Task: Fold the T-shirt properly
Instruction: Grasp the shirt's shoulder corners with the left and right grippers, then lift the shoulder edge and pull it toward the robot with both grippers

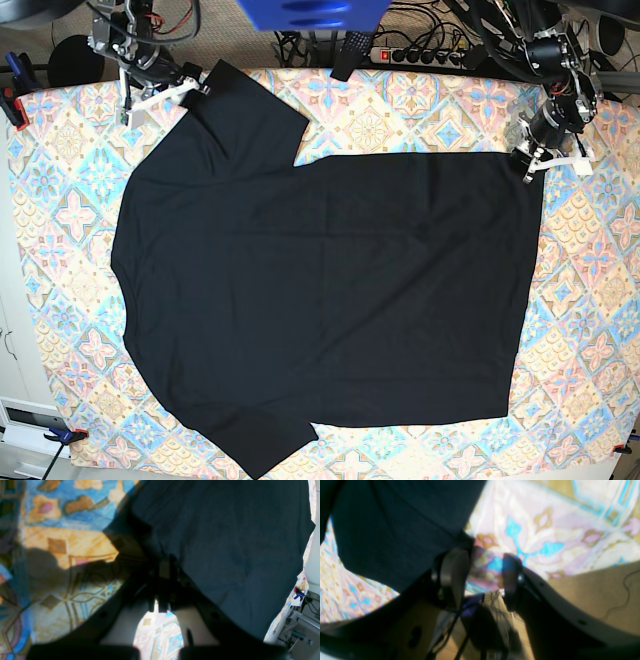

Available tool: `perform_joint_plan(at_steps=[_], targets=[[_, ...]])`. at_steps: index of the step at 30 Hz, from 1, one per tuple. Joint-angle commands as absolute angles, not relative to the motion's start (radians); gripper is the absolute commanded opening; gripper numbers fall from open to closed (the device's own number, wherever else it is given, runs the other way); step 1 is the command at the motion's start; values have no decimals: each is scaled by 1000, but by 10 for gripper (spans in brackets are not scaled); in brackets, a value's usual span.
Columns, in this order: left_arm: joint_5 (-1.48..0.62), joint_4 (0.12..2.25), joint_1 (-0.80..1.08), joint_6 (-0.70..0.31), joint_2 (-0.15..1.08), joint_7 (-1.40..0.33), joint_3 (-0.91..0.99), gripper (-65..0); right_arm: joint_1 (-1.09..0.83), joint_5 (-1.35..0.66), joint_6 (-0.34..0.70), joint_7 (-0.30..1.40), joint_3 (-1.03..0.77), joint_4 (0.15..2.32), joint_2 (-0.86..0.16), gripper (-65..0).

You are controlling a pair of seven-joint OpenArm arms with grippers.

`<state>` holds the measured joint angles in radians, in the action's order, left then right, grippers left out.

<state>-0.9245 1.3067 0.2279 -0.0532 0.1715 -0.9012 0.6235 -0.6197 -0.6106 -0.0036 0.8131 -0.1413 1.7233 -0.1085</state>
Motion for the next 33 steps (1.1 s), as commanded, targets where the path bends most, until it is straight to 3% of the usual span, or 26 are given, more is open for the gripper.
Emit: perform_joint_plan(at_steps=[1,9,21,30,33], targets=[[-929,1313,229,-54,174,-937,616,-650,-611,-624,4,812,-131,1719,-113,-391],[-929,1313,229,-54,174,-937,616,-650,-595,-748,5,812,-114,1632,-113,-391],[-929,1313,231,-54,173,-937,616,-650,-516,-753,5,812,-12,1606,-113,-400],[-928,1429,315,-54,174,-937,610,-650,-559,-754,5,816,-35,1650,-122,-650],[-926,1477,351,-54,176,-937,610,-650,-604,-754,5,820,-110,1684,-120,-649]])
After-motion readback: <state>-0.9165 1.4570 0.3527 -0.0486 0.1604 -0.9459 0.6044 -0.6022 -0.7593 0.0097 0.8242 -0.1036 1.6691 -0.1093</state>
